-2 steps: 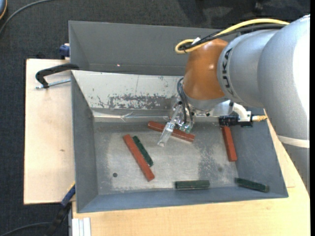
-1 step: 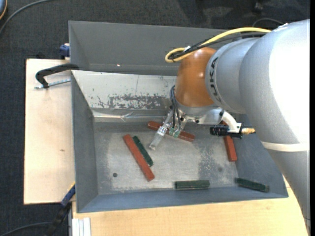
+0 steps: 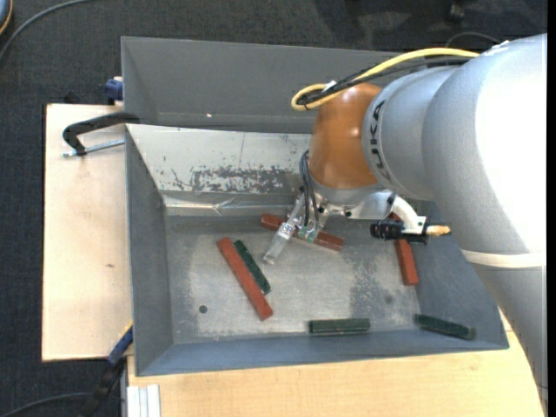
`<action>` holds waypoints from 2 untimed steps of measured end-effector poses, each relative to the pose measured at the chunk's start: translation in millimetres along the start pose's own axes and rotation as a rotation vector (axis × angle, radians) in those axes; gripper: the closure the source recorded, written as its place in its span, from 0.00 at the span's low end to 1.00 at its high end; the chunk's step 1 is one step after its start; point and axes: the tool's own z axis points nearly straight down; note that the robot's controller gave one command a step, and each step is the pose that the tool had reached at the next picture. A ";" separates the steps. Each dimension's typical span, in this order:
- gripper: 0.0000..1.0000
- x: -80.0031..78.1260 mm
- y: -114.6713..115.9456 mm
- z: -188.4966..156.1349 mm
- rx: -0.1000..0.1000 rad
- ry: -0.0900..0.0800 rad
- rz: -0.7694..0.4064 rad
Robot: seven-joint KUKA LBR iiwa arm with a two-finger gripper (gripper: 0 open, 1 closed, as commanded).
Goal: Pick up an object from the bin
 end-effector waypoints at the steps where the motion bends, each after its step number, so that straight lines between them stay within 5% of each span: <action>1: 1.00 0.2 0.2 0.1 0.001 0.000 -0.001; 2: 1.00 -1.2 2.4 -45.8 -0.006 -0.006 -0.003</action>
Offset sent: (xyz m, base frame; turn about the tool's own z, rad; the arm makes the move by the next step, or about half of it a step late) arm 0.0000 0.0000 0.0000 0.0000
